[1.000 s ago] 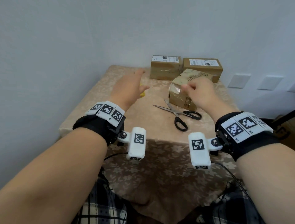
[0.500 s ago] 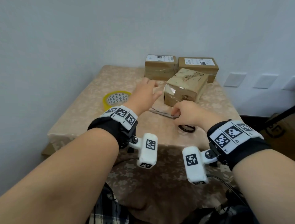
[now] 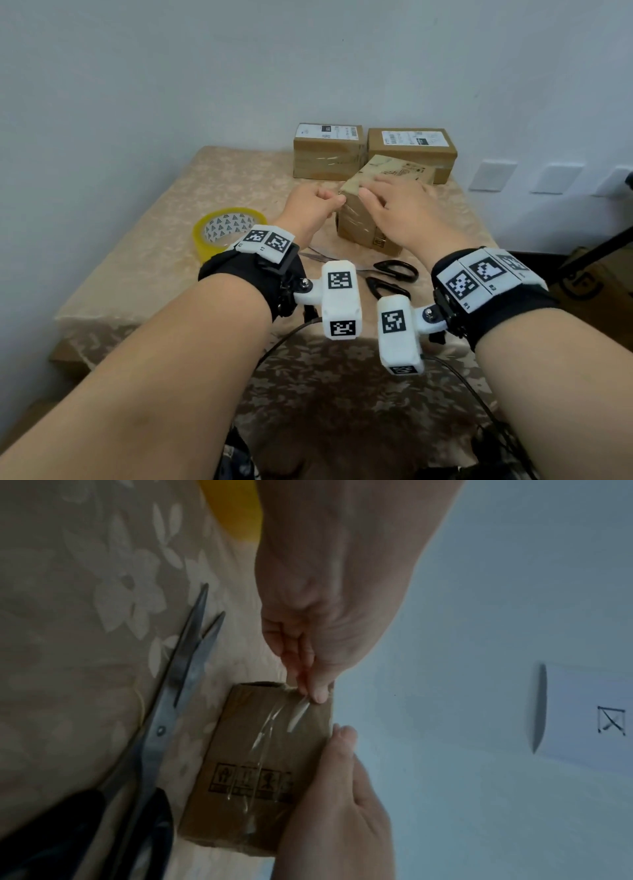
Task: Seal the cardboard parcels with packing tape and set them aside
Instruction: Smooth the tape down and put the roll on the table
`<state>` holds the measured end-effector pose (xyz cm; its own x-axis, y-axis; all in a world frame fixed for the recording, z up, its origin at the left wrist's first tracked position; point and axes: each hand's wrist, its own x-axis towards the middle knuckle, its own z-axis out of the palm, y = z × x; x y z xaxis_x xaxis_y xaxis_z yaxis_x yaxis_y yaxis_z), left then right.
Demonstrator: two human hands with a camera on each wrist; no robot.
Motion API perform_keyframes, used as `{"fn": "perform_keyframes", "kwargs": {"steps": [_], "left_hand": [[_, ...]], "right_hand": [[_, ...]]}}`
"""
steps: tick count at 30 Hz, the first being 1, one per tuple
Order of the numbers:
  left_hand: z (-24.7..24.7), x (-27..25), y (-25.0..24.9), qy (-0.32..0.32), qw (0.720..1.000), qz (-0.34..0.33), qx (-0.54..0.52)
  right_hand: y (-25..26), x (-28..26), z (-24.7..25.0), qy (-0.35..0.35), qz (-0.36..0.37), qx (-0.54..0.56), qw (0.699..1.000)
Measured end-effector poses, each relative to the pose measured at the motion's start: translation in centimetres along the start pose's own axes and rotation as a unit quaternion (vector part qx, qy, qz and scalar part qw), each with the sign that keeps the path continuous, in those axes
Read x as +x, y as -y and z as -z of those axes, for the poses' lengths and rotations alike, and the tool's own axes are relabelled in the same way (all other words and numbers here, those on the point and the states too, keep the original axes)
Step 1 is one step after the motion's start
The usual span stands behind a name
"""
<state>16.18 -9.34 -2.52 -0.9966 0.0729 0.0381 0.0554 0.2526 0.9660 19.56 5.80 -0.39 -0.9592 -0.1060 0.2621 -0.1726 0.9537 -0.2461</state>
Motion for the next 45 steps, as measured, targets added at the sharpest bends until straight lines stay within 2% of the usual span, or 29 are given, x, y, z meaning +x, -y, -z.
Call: {"fn": "perform_keyframes", "kwargs": {"steps": [3, 5, 9, 11, 13, 17, 20, 22, 25, 30, 32, 35, 39, 41, 43, 45], "left_hand": [[0.1, -0.1, 0.6, -0.008, 0.999, -0.031, 0.013], [0.1, -0.2, 0.8, -0.006, 0.999, -0.045, 0.018], [0.5, 0.4, 1.7, -0.001, 0.995, -0.035, 0.09], [1.0, 0.8, 2.3, 0.017, 0.989, -0.009, 0.147], [1.6, 1.2, 2.5, 0.007, 0.986, -0.003, 0.168], [1.8, 1.4, 1.3, -0.027, 0.993, -0.037, 0.107], [1.4, 1.1, 0.9, -0.02, 0.996, -0.031, 0.076], [1.0, 0.8, 0.8, -0.004, 0.998, -0.011, 0.057], [0.5, 0.1, 0.5, 0.039, 0.999, 0.029, 0.014], [-0.5, -1.0, 0.1, 0.147, 0.98, 0.109, -0.076], [-1.2, -1.7, -0.2, 0.194, 0.976, 0.085, -0.055], [-2.1, -2.4, -0.6, 0.201, 0.978, 0.054, 0.006], [-1.9, -3.3, -0.7, 0.254, 0.963, 0.053, 0.072], [-1.3, -3.6, -1.1, 0.237, 0.968, 0.029, 0.081], [-0.5, -3.4, -1.4, 0.168, 0.98, -0.022, 0.101], [0.6, -2.8, -1.2, 0.092, 0.991, -0.042, 0.091]], "right_hand": [[0.6, 1.0, -0.4, -0.03, -0.051, 0.0, 0.998], [1.4, 1.6, -1.0, -0.047, -0.07, -0.047, 0.995], [2.2, 2.2, -2.5, -0.07, -0.05, -0.15, 0.985], [2.4, 2.2, -2.9, -0.081, -0.043, -0.172, 0.981], [2.5, 2.2, -3.3, -0.082, -0.038, -0.183, 0.979], [2.5, 2.1, -3.4, -0.082, -0.038, -0.191, 0.977], [2.3, 2.1, -3.0, -0.107, -0.045, -0.165, 0.98], [2.0, 2.1, -2.8, -0.086, -0.029, -0.154, 0.984], [1.3, 1.6, -1.7, -0.047, -0.019, -0.09, 0.995], [-0.6, 0.0, 0.0, -0.018, -0.145, 0.04, 0.989], [-1.4, -1.0, -0.7, -0.016, -0.173, 0.108, 0.979], [-2.2, -2.3, -1.6, -0.046, -0.224, 0.18, 0.957], [-2.4, -2.9, -1.4, -0.098, -0.254, 0.156, 0.95], [-2.7, -2.9, -1.2, -0.111, -0.24, 0.181, 0.947], [-2.7, -2.8, -0.6, -0.102, -0.222, 0.257, 0.935], [-2.6, -2.6, 0.2, -0.094, -0.214, 0.359, 0.904]]}}
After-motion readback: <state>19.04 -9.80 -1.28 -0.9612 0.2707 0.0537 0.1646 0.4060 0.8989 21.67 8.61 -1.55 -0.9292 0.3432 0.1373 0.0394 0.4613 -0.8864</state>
